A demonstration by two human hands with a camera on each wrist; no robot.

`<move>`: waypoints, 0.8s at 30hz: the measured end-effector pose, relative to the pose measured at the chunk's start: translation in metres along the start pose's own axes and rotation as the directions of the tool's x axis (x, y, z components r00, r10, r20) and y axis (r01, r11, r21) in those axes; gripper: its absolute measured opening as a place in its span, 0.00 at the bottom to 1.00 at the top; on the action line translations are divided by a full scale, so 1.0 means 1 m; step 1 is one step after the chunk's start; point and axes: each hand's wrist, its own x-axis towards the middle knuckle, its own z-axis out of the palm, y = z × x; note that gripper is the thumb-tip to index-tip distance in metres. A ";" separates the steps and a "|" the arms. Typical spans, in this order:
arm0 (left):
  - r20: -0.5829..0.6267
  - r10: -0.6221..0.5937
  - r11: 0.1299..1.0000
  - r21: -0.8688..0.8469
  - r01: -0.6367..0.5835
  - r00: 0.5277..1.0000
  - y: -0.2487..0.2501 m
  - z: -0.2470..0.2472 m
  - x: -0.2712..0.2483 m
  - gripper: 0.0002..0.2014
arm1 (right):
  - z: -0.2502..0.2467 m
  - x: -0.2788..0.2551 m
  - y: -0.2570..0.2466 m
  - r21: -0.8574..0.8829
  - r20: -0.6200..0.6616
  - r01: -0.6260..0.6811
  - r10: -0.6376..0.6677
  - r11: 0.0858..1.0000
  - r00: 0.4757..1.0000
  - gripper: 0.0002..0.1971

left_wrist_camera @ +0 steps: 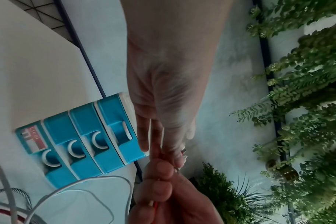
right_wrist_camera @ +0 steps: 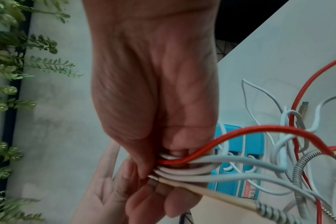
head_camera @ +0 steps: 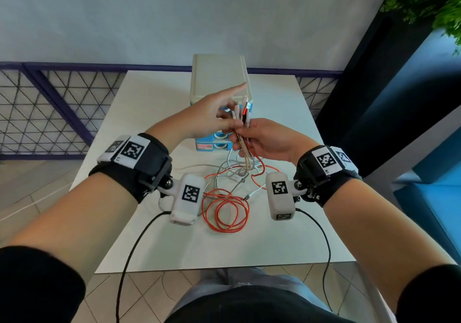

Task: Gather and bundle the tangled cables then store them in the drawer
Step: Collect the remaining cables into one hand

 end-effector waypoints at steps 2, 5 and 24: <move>-0.024 -0.005 1.000 -0.002 0.005 1.000 0.002 0.000 0.001 0.33 | 0.000 -0.001 -0.001 -0.013 -0.001 0.003 -0.003 1.000 1.000 0.14; -0.120 0.003 1.000 -0.012 -0.004 0.993 0.002 0.000 0.002 0.26 | 0.002 0.000 -0.001 -0.024 -0.015 0.026 -0.026 0.999 1.000 0.14; -0.090 -0.029 0.912 -0.409 -0.010 0.996 -0.015 0.056 -0.018 0.23 | 0.014 0.014 -0.015 -0.289 -0.349 0.374 -0.461 0.881 0.816 0.11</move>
